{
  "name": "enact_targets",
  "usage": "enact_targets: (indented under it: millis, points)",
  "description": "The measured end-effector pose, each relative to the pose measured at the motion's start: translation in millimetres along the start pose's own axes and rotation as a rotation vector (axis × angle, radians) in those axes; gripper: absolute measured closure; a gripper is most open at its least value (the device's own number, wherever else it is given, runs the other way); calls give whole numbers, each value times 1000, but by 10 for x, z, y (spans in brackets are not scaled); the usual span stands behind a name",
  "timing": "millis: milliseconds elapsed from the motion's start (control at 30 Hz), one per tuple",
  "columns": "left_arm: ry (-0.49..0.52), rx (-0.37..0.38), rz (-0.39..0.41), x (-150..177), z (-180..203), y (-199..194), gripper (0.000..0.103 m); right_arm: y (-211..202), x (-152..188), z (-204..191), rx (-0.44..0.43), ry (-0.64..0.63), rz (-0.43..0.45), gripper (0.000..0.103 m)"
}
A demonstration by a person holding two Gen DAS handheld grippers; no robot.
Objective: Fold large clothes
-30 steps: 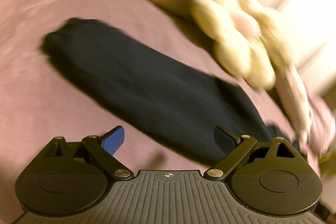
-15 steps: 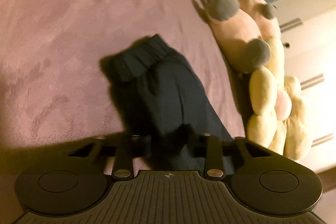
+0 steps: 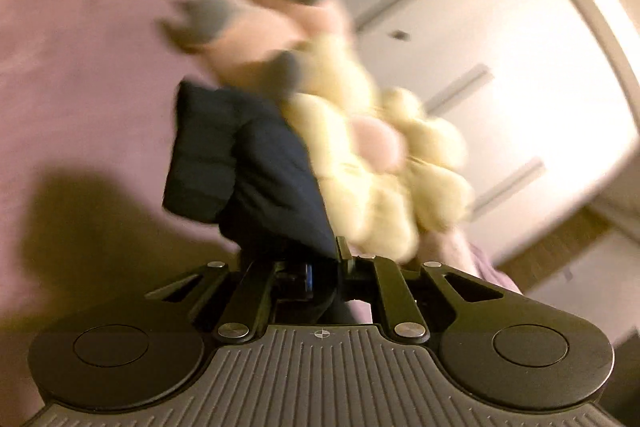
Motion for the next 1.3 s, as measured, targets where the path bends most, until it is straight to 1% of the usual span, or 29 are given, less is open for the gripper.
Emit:
enact_targets:
  millis: [67, 133, 200, 267, 333, 367, 467, 500, 600, 633, 667, 700, 733, 800, 867, 933, 967, 1000, 1033, 1067, 1100, 1167, 1233, 1300]
  points:
    - [51, 66, -41, 122, 397, 126, 91, -125, -21, 124, -21, 66, 7, 84]
    - [99, 128, -100, 337, 793, 280, 91, -338, 12, 305, -39, 134, 43, 83]
    - [145, 184, -174, 660, 1184, 484, 91, -579, 117, 540, -48, 200, 89, 81]
    - [215, 230, -261, 1111, 1545, 741, 91, -792, 238, 812, -38, 265, 120, 80]
    - [271, 221, -335, 1584, 1777, 985, 89, -981, 366, 1143, -15, 336, 135, 78]
    - [320, 209, -372, 1888, 1882, 1131, 88, -1051, 432, 1307, -4, 371, 136, 78]
    - [464, 133, -455, 2697, 2015, 1487, 80, -1201, 685, 1756, 40, 428, 111, 77]
    - [497, 107, -492, 2959, 2011, 1589, 69, -1220, 768, 1879, 62, 435, 96, 77]
    - [549, 13, -571, 3536, 1869, 1864, 56, -1224, 1002, 2244, 92, 478, 37, 77]
    - [594, -1, -569, 3646, 1831, 1909, 45, -1236, 1073, 2355, 83, 499, 28, 77]
    - [659, 17, -560, 3733, 1841, 1927, 35, -1245, 1126, 2440, 84, 515, 22, 77]
    - [708, 51, -571, 3772, 1872, 1929, 14, -1246, 1161, 2507, 84, 520, 18, 77]
    - [736, 69, -599, 3785, 1916, 1944, 7, -1239, 1186, 2566, 74, 526, 14, 77]
    - [768, 69, -631, 3787, 2001, 1845, 7, -1227, 1182, 2630, 46, 541, 8, 77]
    - [763, 93, -621, 3645, 2053, 1688, 7, -1196, 1135, 2654, 47, 551, 10, 76]
    - [719, 119, -575, 3454, 2038, 1432, 7, -1225, 1066, 2650, 29, 577, 33, 72]
    - [681, 111, -543, 3311, 1970, 1298, 6, -1241, 1040, 2637, 10, 592, 45, 68]
    - [649, 99, -514, 3220, 1877, 1159, 6, -1245, 1000, 2634, -15, 606, 56, 63]
    - [621, 77, -490, 3097, 1799, 1128, 6, -1261, 967, 2626, -43, 623, 65, 61]
    - [594, 29, -471, 2995, 1666, 1047, 6, -1243, 915, 2619, -67, 639, 69, 55]
    - [576, -11, -458, 2913, 1547, 1005, 7, -1202, 851, 2606, -95, 657, 72, 42]
    - [532, -67, -448, 2810, 1313, 936, 8, -1080, 711, 2561, -157, 690, 77, 32]
    - [495, -85, -446, 2718, 1186, 828, 10, -913, 584, 2514, -173, 719, 60, 31]
    - [493, -132, -440, 2673, 1122, 849, 11, -704, 480, 2447, -166, 732, 8, 33]
Point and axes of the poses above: each gripper's, at about its wrist camera, not at the fingertips, and y roughly the way its jaws point, z to its right, x to its underside, the point moved 3 cm from there along y, roughly the way its jaws point, and after that the axes turned 12 degrees about x, right-handed, at the moved point
